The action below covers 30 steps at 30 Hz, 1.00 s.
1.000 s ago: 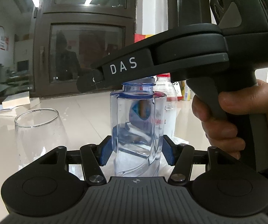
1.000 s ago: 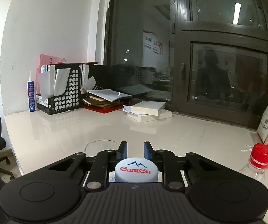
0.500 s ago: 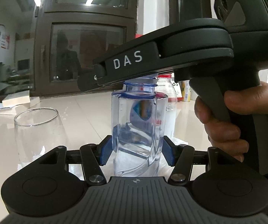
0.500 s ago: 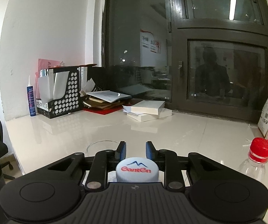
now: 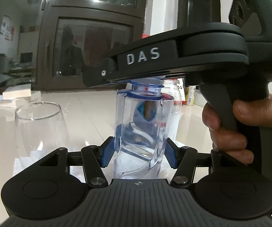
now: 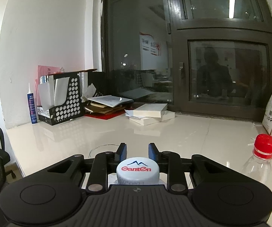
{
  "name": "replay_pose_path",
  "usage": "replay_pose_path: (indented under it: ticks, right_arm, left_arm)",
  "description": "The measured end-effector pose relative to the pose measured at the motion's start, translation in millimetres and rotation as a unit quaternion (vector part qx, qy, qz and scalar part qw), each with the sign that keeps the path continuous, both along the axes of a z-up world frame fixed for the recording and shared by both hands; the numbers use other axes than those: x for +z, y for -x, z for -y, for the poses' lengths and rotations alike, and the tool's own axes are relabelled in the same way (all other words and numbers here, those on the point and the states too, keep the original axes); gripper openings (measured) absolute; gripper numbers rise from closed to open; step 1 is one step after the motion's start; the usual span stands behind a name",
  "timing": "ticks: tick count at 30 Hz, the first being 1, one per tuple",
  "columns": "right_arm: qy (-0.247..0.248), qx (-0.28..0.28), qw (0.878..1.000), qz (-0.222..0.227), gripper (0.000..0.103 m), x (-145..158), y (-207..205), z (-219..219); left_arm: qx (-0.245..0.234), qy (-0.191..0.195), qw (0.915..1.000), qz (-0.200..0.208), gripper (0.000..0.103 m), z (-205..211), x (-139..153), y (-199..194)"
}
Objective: Unscrew bottle cap and pour
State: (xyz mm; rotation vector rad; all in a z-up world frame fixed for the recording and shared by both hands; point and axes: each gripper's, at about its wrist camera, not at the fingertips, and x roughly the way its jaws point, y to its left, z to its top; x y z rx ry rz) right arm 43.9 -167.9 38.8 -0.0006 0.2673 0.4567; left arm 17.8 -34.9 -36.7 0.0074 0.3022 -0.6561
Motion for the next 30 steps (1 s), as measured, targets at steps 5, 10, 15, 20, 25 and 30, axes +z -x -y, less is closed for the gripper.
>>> replay_pose_path:
  ticks: [5, 10, 15, 20, 25, 30]
  right_arm:
    - [-0.003, 0.007, 1.0, 0.0, 0.027, 0.3, -2.2, 1.9]
    - [-0.002, 0.023, 1.0, -0.001, 0.026, 0.9, -3.2, 3.4]
    - [0.001, 0.044, 0.999, -0.002, 0.005, 2.4, -4.6, 5.3]
    - [0.003, 0.065, 0.998, -0.003, 0.005, 4.0, -6.1, 7.1]
    - [0.01, 0.077, 0.997, 0.0, 0.01, 5.7, -6.3, 6.3]
    - [0.017, 0.074, 0.997, 0.008, 0.026, 5.5, -2.9, 2.8]
  left_arm:
    - [-0.001, -0.001, 1.0, 0.0, 0.059, 0.3, -0.8, 0.6]
    - [-0.007, 0.006, 0.9999, -0.007, 0.059, -2.7, -0.8, -1.1]
    - [-0.017, 0.009, 0.9997, -0.013, 0.058, -6.3, -0.2, -2.3]
    - [-0.022, 0.005, 0.9997, -0.013, 0.058, -6.7, -0.6, -3.5]
    - [-0.02, -0.005, 0.9998, -0.007, 0.059, -5.6, -2.1, -2.8]
    - [-0.017, -0.004, 0.9998, -0.007, 0.059, -5.3, -2.8, -4.6]
